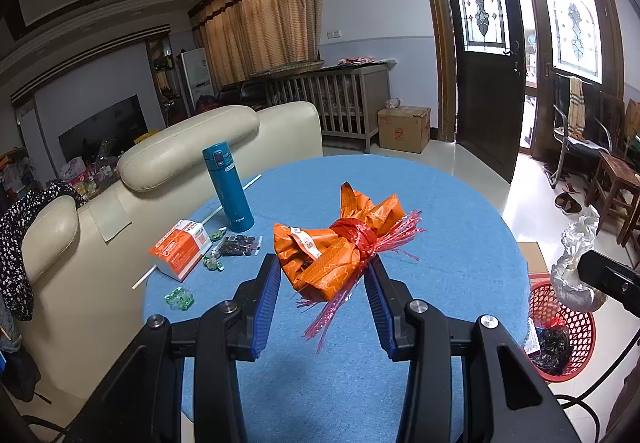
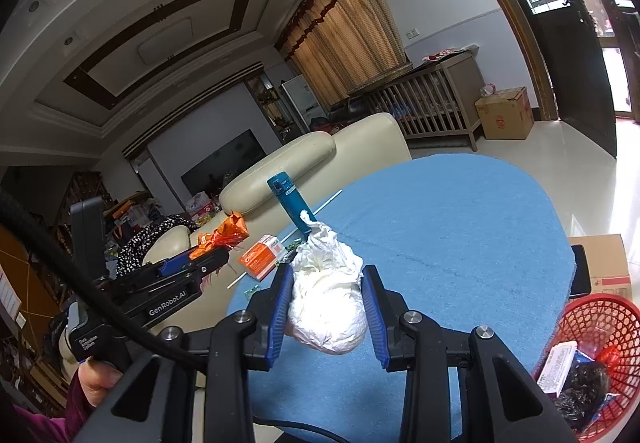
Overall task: Collect trash
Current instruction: 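Lift the tissue ball and orange bundle above the table with both tools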
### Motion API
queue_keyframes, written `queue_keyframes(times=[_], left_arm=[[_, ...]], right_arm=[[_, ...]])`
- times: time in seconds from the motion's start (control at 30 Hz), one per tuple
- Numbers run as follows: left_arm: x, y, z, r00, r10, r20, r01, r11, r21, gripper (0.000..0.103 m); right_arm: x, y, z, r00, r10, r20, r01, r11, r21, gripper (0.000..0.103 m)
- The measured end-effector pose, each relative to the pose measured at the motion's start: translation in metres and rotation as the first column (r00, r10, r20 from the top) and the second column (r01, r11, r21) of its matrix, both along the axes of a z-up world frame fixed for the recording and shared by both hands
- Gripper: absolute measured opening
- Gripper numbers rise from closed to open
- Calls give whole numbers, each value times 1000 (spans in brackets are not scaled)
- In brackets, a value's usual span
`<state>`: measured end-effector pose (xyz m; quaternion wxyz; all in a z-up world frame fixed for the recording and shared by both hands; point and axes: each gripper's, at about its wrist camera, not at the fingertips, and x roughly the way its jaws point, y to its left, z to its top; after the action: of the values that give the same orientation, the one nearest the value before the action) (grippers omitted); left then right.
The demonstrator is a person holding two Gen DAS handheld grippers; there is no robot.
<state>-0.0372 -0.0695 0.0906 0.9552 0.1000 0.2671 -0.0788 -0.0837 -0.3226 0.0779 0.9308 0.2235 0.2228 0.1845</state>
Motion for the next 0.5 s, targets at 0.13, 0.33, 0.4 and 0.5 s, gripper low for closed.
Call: queue_keyframes(times=[0.13, 0.33, 0.4, 0.5], left_arm=[[1, 0, 0, 1000, -2, -1, 2, 1000, 1, 45], [1, -1, -1, 1000, -6, -1, 6, 1000, 3, 45], [1, -2, -2, 1000, -10, -2, 10, 1000, 4, 45], [1, -4, -3, 1000, -13, -4, 13, 1000, 9, 45]], right_arm=[[-1, -1, 0, 1000, 1, -1, -1, 1000, 1, 38], [-2, -2, -1, 1000, 0, -1, 0, 1000, 1, 37], [-1, -1, 0, 1000, -1, 0, 1, 1000, -1, 38], [-1, -1, 0, 1000, -3, -1, 3, 1000, -2, 38]])
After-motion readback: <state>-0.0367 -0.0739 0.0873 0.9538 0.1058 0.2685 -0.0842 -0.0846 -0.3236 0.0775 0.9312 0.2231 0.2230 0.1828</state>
